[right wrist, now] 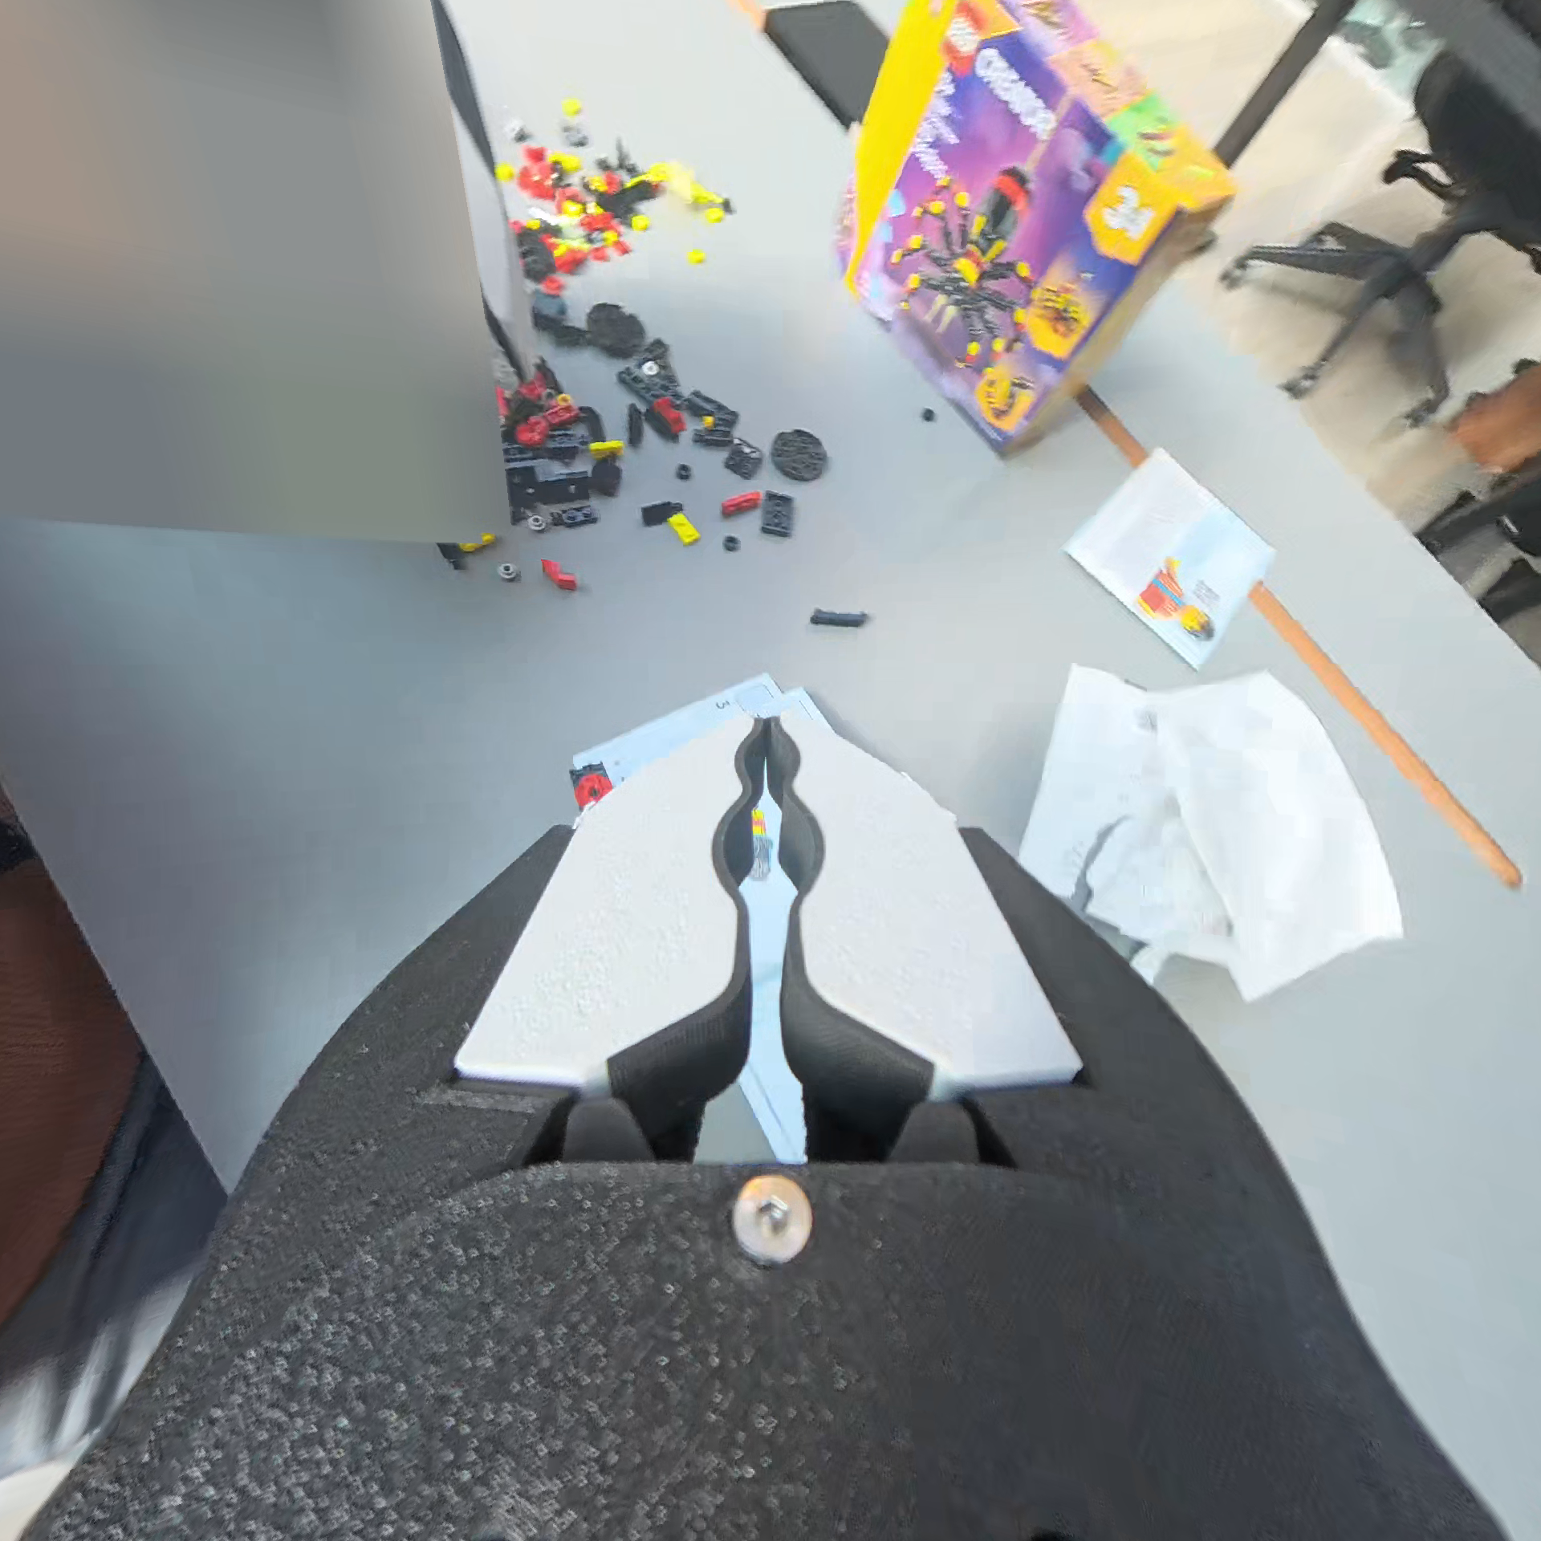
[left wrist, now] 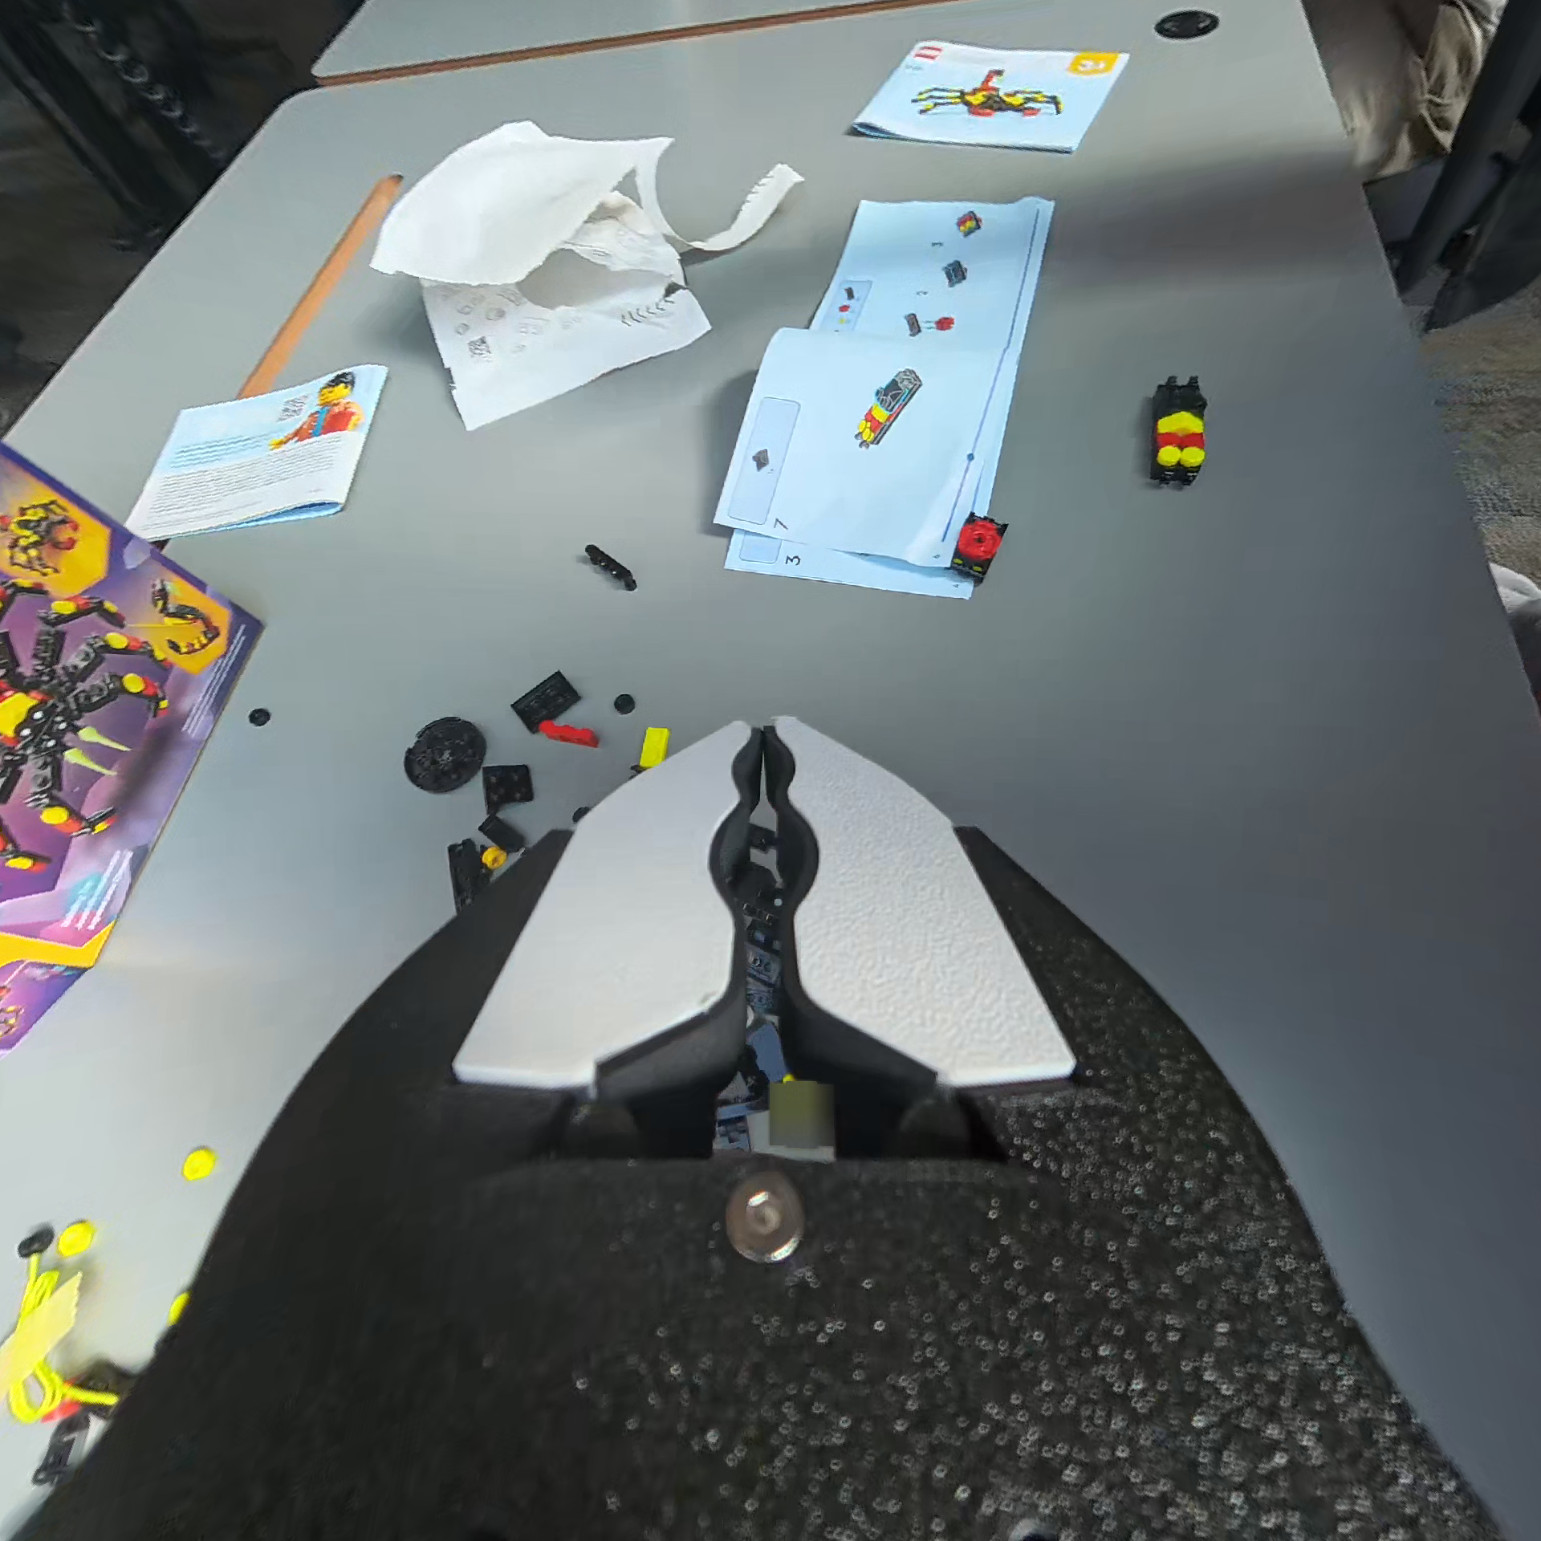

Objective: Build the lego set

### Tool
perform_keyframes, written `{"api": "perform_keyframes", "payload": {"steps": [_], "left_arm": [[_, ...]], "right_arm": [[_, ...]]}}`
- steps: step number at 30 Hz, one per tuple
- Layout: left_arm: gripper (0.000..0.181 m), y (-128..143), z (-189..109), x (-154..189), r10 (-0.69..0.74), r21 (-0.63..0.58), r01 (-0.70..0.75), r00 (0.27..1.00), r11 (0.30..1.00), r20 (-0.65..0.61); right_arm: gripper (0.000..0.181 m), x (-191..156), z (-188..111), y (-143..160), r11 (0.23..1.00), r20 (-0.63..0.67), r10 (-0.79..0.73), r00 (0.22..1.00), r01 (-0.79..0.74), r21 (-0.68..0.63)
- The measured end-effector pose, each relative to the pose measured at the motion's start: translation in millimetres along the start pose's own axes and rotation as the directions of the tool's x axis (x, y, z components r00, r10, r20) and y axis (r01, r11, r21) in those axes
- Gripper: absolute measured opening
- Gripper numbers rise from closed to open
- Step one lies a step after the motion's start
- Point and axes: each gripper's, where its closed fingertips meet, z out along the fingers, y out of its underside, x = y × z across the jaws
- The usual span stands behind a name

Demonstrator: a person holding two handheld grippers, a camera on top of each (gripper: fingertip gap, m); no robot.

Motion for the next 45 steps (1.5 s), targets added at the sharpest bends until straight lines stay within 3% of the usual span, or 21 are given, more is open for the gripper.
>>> {"api": "perform_keyframes", "payload": {"steps": [1, 4, 6, 9, 11, 15, 17, 20, 22, 24, 27, 29, 32, 35, 39, 42, 45], "left_arm": [[0.000, 1.1, -4.2, 1.1, -0.006, 0.016, 0.005, 1.000, 1.000, 0.030], [0.003, 11.1, 1.9, 26.5, 0.006, -0.016, -0.006, 1.000, 1.000, -0.010], [0.010, 17.4, 10.3, 40.9, 0.043, -0.070, -0.045, 0.999, 0.997, -0.028], [0.019, 21.9, 13.2, 48.5, 0.053, -0.106, -0.053, 0.999, 0.993, -0.007], [0.019, 19.2, 12.9, 59.0, -0.005, -0.076, 0.001, 0.999, 0.997, -0.047], [0.019, 21.2, 7.1, 61.2, -0.046, -0.050, 0.045, 0.999, 0.998, -0.018], [0.019, 20.2, 6.0, 62.6, -0.061, -0.032, 0.060, 0.998, 0.998, -0.020], [0.017, 19.5, 9.8, 63.4, -0.062, -0.028, 0.061, 0.997, 0.998, -0.035], [0.017, 15.3, 15.2, 63.3, -0.065, -0.014, 0.064, 0.997, 0.998, -0.043], [0.017, 1.4, 23.0, 69.0, -0.044, 0.045, 0.047, 0.997, 0.998, -0.068], [0.017, -22.6, 32.9, 69.2, 0.138, 0.146, -0.139, 0.990, 0.980, 0.018], [0.017, -36.9, 35.0, 76.4, 0.294, 0.210, -0.297, 0.955, 0.931, 0.050], [0.020, -48.4, 35.2, 96.7, 0.442, 0.293, -0.420, 0.897, 0.859, -0.010], [0.027, -46.6, 39.0, 100.8, 0.540, 0.268, -0.514, 0.841, 0.815, -0.029], [0.024, -45.4, 39.5, 112.1, 0.576, 0.288, -0.532, 0.812, 0.796, -0.094], [0.018, -42.1, 40.2, 113.2, 0.562, 0.278, -0.515, 0.817, 0.811, -0.126], [0.018, -34.8, 40.9, 110.0, 0.493, 0.246, -0.451, 0.857, 0.858, -0.149]], "right_arm": [[0.000, -1.9, -10.7, 12.2, 0.998, -0.012, 0.057, 0.998, -0.056, 0.015], [0.000, -32.1, -5.1, 68.3, 0.987, 0.000, 0.124, 0.992, -0.123, -0.106], [0.001, -59.4, 16.4, 81.8, 0.984, 0.074, 0.142, 0.987, -0.132, -0.123], [0.011, -64.6, 59.2, 88.4, 0.981, 0.071, 0.003, 0.997, 0.010, -0.192], [0.019, -71.7, 81.1, 88.0, 0.969, 0.136, -0.090, 0.987, 0.118, -0.215], [0.021, -73.7, 98.6, 89.5, 0.942, 0.190, -0.195, 0.962, 0.237, -0.236], [0.009, -76.7, 101.9, 90.4, 0.946, 0.233, -0.149, 0.961, 0.207, -0.249], [0.009, -84.1, 101.3, 87.6, 0.962, 0.298, 0.035, 0.954, 0.049, -0.270], [0.009, -92.3, 92.9, 71.3, 0.959, 0.386, 0.244, 0.890, -0.162, -0.232], [0.009, -99.8, 79.9, 50.0, 0.913, 0.493, 0.408, 0.768, -0.357, -0.199], [0.009, -113.6, 60.7, 24.7, 0.826, 0.636, 0.523, 0.568, -0.520, -0.215], [0.009, -120.4, 50.9, 14.6, 0.781, 0.700, 0.555, 0.449, -0.571, -0.252], [0.009, -127.8, 42.1, 8.9, 0.748, 0.754, 0.570, 0.327, -0.585, -0.313], [0.009, -138.6, 39.7, 13.0, 0.776, 0.763, 0.563, 0.318, -0.521, -0.355], [0.009, -141.3, 39.4, 12.2, 0.783, 0.773, 0.560, 0.300, -0.496, -0.375], [0.010, -144.5, 40.8, 15.2, 0.791, 0.774, 0.558, 0.299, -0.474, -0.387], [0.021, -131.4, 44.9, 19.7, 0.786, 0.742, 0.567, 0.358, -0.505, -0.357]]}}
